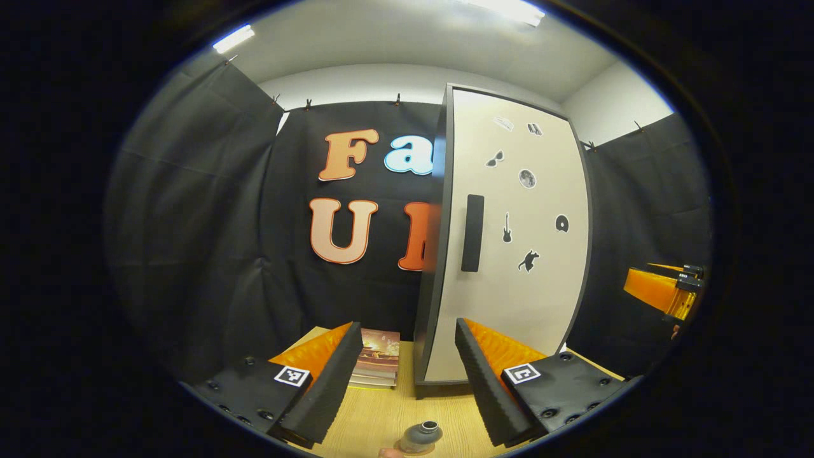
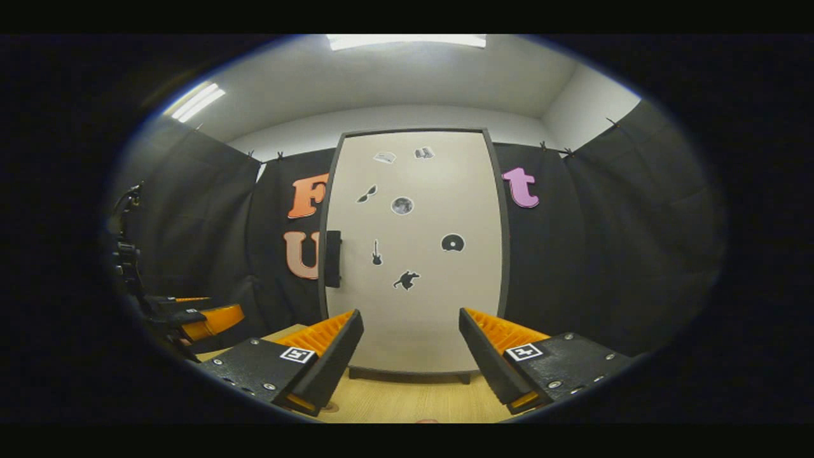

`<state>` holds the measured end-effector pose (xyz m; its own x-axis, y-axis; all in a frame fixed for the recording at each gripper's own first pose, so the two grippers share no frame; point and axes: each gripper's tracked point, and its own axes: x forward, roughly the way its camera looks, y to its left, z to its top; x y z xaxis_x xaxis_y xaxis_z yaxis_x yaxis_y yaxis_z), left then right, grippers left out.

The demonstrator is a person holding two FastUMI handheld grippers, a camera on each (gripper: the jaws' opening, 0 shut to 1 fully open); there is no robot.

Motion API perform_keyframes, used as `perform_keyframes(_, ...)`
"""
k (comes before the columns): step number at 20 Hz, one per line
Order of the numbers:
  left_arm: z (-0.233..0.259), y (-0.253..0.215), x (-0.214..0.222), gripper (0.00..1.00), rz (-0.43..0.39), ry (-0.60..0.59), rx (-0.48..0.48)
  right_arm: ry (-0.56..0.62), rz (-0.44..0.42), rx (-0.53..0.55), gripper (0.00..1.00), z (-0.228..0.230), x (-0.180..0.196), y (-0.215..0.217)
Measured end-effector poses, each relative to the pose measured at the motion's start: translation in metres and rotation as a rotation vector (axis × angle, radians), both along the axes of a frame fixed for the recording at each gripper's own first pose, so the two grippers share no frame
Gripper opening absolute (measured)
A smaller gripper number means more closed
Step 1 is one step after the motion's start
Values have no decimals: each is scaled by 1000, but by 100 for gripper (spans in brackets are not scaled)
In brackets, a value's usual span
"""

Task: Open the cabinet door with the right hand, grasp the bottle in the cabinet with the left hand and place it on the coaster, then close the cabinet door with the right hand.

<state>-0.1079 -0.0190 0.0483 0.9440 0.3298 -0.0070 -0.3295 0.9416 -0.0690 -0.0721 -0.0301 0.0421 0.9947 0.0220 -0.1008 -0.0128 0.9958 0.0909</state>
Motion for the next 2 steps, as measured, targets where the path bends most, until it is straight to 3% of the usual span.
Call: perform_keyframes(2, 0, 0, -5, 95, 4, 3, 7, -2, -3, -13, 93, 0, -6, 0)
